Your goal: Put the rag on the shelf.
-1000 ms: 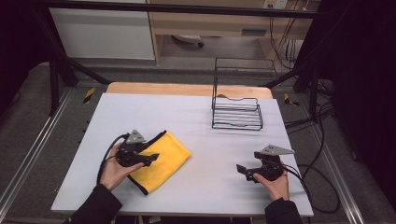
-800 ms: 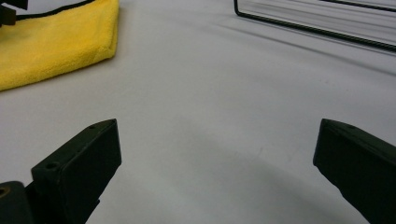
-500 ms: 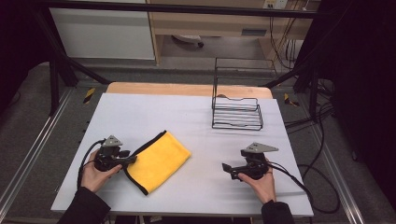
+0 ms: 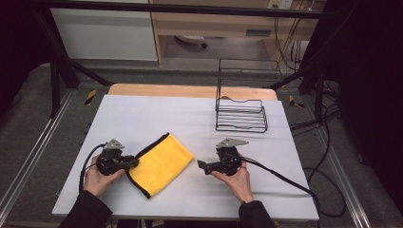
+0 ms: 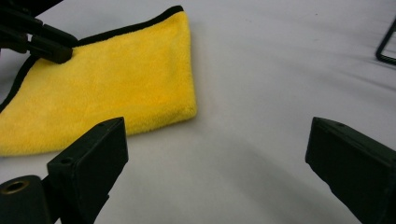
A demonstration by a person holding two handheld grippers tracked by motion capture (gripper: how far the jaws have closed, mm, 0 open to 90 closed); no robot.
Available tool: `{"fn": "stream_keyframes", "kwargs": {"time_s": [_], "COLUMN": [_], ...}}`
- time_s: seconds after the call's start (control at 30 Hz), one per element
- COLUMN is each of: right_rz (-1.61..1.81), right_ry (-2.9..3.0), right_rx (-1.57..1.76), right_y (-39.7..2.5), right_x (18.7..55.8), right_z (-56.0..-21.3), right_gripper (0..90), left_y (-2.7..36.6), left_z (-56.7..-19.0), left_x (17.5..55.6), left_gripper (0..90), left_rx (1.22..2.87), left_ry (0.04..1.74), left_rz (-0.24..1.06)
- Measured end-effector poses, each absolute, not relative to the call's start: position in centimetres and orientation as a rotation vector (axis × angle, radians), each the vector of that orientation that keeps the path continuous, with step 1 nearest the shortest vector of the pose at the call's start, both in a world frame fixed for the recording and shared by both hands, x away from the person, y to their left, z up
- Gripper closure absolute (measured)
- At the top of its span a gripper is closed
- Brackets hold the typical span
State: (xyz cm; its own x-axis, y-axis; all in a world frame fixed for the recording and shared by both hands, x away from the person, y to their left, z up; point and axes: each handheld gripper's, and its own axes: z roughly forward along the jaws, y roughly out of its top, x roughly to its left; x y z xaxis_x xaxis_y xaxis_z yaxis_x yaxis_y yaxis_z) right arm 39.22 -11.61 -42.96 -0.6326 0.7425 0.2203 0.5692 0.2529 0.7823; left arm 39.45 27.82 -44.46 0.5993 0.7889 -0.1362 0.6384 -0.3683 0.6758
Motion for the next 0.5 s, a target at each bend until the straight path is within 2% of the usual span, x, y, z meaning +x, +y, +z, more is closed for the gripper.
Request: {"fn": "stream_keyframes", "kwargs": {"time_s": [0.17, 0.43, 0.5], "right_rz": [1.314, 1.247, 1.224], "right_ry": [2.329, 2.357, 2.355], "right_rx": [1.263, 1.293, 1.285], "right_y": [-9.2, -6.5, -6.1], "right_x": [40.5, 41.5, 41.6], "right_z": [-43.6, -44.6, -44.8], "right_gripper": [14.1, 41.1, 45.5], "left_y": [27.5, 27.3, 27.4], "left_z": [-44.5, -44.4, -44.4], "left_x": [39.1, 39.1, 39.1], "left_gripper": [64.5, 68.5, 68.7], "left_rx": [2.139, 2.153, 2.153], "left_ry": [1.108, 1.097, 1.096], "left_rz": [0.321, 0.319, 0.316]}}
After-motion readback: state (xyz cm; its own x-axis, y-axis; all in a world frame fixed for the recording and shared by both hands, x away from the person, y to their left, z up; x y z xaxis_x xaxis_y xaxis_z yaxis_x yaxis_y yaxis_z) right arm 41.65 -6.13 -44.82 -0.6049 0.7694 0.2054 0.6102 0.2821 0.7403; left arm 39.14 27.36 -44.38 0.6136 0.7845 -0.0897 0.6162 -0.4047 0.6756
